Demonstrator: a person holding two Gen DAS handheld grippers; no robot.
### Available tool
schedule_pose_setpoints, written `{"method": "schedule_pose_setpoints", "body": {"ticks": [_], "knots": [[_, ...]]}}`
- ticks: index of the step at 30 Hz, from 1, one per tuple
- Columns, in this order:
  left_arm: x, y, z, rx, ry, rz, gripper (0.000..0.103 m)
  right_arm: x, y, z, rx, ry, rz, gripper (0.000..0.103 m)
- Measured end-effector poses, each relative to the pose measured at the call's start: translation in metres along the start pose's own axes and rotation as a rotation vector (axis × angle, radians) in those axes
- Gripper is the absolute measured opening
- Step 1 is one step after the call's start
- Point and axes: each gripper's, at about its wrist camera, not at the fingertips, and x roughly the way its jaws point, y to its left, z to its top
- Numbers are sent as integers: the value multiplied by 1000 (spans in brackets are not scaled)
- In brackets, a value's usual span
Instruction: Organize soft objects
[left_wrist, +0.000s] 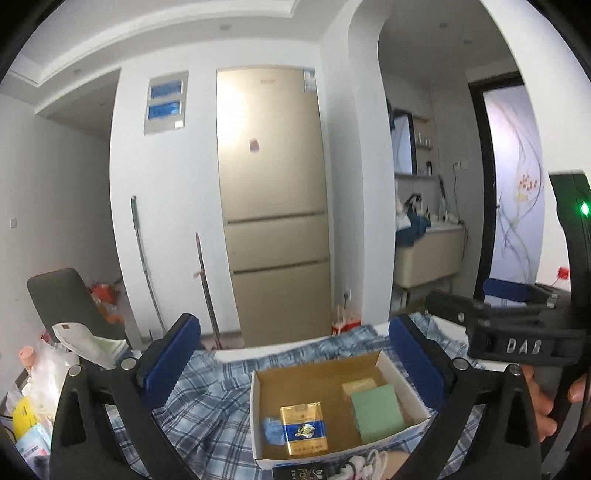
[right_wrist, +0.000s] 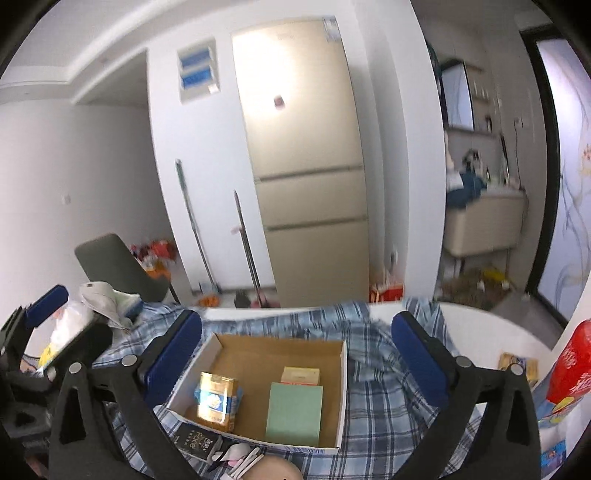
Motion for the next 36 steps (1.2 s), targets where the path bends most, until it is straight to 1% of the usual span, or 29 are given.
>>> {"method": "schedule_pose_setpoints", "body": {"ticks": [5,7,9,11,16,20,21,23,27,30,31,34,36], "knots": [[-42,-1,-10,-2,-73,-24,103,-25,2,-20,-15,-67,22,103],[-57,-1,-22,-7,-115,-24,103,-30,1,-31,-9,-79,33,103],[-66,1,-35,-1,-124,-25,103,-32,1,-43,-9,-80,36,103],[-66,3,-46,-8,-113,-18,103,-32,2,-55,-16,-68,32,103],[-55,12,-75,-31,-55,-2,103,-24,0,-85,-38,-17,44,103],[-43,18,-106,-43,-35,7,103,-16,-10,-116,-27,-14,56,103],[-39,16,-112,-36,-20,2,103,-11,-11,-121,-35,1,58,103],[-32,15,-113,-31,4,-2,103,-5,-11,-122,-24,42,77,103],[-29,14,-116,-36,25,2,103,-11,-11,-121,-27,18,77,103],[-30,14,-116,-40,18,11,103,-14,-9,-121,-36,9,86,103],[-30,13,-116,-38,17,12,103,-15,-7,-122,-47,6,82,103],[-30,12,-116,-25,20,6,103,-19,4,-125,-103,-12,34,103],[-27,9,-116,-13,31,11,103,-23,12,-127,-148,-20,27,103]]}}
